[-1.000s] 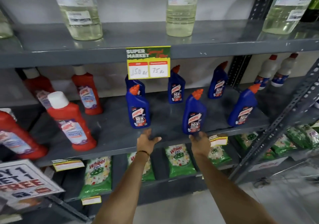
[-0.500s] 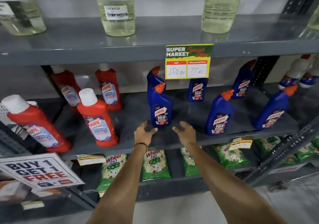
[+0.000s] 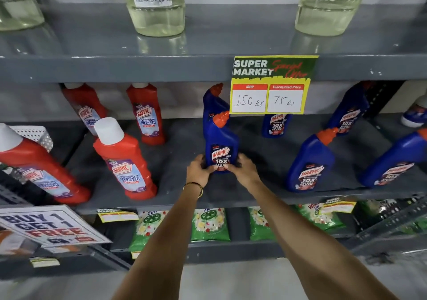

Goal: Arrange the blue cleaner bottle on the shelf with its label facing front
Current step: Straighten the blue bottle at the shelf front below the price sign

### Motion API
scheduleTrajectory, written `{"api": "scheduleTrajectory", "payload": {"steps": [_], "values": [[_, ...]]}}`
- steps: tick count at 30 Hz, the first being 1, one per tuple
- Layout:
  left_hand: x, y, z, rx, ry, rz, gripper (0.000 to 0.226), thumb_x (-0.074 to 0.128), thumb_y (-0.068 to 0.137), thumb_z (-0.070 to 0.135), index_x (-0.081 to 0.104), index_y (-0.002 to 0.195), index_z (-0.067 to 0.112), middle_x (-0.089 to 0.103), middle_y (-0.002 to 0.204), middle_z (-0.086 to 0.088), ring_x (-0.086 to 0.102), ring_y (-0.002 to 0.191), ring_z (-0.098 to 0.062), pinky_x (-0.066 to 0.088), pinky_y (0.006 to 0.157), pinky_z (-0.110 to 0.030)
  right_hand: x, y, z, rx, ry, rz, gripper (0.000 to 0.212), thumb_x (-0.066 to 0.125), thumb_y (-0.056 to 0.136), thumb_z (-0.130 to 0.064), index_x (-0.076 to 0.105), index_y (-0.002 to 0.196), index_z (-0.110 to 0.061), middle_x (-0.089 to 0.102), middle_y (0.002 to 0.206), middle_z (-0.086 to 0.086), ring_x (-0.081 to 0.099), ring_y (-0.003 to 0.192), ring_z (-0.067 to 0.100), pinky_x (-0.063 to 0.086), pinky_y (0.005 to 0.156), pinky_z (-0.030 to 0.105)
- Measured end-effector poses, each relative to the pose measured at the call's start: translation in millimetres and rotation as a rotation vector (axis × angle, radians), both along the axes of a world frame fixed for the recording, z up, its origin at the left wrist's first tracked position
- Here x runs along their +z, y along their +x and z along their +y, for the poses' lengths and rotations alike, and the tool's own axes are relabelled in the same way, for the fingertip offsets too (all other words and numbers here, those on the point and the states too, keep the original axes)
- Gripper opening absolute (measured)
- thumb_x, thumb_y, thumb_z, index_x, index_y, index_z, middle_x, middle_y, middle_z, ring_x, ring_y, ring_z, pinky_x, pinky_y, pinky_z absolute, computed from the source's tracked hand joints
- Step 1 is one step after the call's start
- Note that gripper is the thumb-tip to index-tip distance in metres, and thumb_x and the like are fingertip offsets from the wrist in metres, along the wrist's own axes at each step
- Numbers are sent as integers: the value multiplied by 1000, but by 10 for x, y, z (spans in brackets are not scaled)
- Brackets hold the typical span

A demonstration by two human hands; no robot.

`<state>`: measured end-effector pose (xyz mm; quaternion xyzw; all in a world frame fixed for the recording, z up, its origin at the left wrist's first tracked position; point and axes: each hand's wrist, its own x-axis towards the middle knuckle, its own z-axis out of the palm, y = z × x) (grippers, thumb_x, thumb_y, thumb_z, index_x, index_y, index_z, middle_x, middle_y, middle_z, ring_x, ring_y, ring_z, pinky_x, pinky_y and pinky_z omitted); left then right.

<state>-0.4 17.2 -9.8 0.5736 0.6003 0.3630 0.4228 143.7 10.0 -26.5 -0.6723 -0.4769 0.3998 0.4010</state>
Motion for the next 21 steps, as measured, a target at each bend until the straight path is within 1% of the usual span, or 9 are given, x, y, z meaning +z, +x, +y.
{"api": "scheduleTrajectory", "payload": {"steps": [3,9,13,17,21], "values": [[-3,-18,-73,9,1,12,41,71,75,8,57,112,2,67,113,-17,62,104,-30,49,93,-40,13,-7,-88,8,9,-11,49,70,78,-12,52,123,-6,63,122,16,60,110,26,49,96,40],[-3,-83,-290,-8,11,55,46,75,71,14,58,113,2,67,114,-18,62,105,-30,49,95,-43,2,-48,-354,3,47,-52,45,71,78,-12,54,119,-4,65,118,18,62,106,28,50,92,39],[-7,-125,-449,-24,3,63,46,75,72,18,58,113,6,67,114,-16,62,106,-29,49,95,-42,-16,-64,-525,-13,58,-85,43,71,77,-14,55,116,-5,67,114,16,63,103,27,51,88,35],[-7,-143,-553,-15,-11,30,46,75,72,16,57,113,6,68,114,-14,62,103,-25,48,90,-33,-21,-77,-617,-7,61,-117,41,72,77,-16,57,112,-4,67,111,15,63,101,26,48,83,29],[8,-156,-588,-26,-23,47,45,75,72,17,57,112,5,67,114,-15,63,104,-27,50,93,-37,-26,-83,-651,-7,54,-122,41,72,76,-17,57,112,-5,68,112,14,63,101,25,48,84,29]]}}
